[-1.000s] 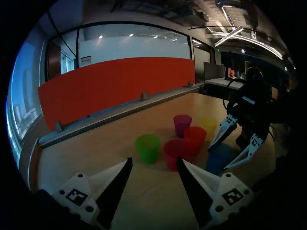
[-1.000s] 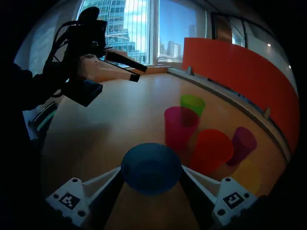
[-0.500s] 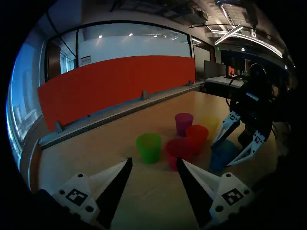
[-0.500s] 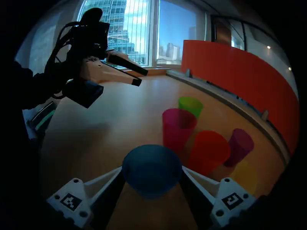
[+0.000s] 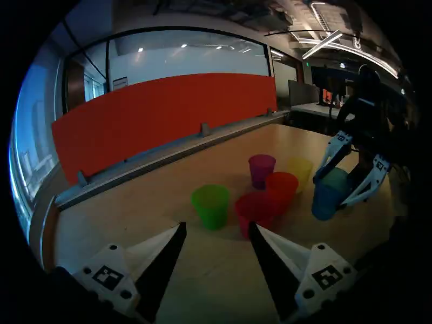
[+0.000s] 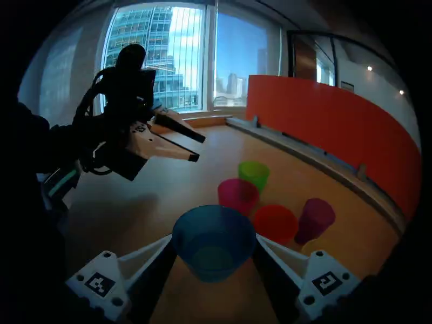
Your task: Pour water
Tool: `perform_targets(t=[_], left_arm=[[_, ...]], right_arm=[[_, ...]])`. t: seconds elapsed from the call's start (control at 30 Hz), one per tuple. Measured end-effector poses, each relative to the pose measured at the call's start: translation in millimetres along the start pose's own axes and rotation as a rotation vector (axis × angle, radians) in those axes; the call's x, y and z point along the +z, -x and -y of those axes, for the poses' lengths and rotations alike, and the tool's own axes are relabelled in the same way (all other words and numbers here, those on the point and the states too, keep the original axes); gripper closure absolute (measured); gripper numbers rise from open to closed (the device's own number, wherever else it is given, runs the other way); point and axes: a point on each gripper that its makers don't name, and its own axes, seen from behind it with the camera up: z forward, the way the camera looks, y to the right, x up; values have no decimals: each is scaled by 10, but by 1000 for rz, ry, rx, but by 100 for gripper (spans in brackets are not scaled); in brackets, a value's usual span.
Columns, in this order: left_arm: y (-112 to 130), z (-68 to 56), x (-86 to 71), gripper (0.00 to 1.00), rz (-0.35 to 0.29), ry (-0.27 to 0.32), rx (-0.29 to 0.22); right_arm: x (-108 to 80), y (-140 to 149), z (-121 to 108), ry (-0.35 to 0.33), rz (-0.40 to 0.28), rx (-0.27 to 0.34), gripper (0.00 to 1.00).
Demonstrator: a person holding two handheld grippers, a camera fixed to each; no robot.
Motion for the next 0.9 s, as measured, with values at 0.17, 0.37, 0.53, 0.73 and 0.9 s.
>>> perform_targets(t=[0.17,0.37,0.53,0.73,0.9], left_arm=[[-2,-14,51,15,4,5,-6],[11,-20,122,15,11,8,-12],[38,-8,177,15,19,8,-12],[88,11,239,16,33,8,-20],[103,28,300,15,39,10,-30]], right_arm=[[-164,-193,-91,25,-51,13,9],[-330,-418,-182,49,-114,21,9],[-417,-569,-231,57,-156,22,9],[-498,-739,-256,66,-203,12,9],[-561,-870,-299,71,-241,14,9]])
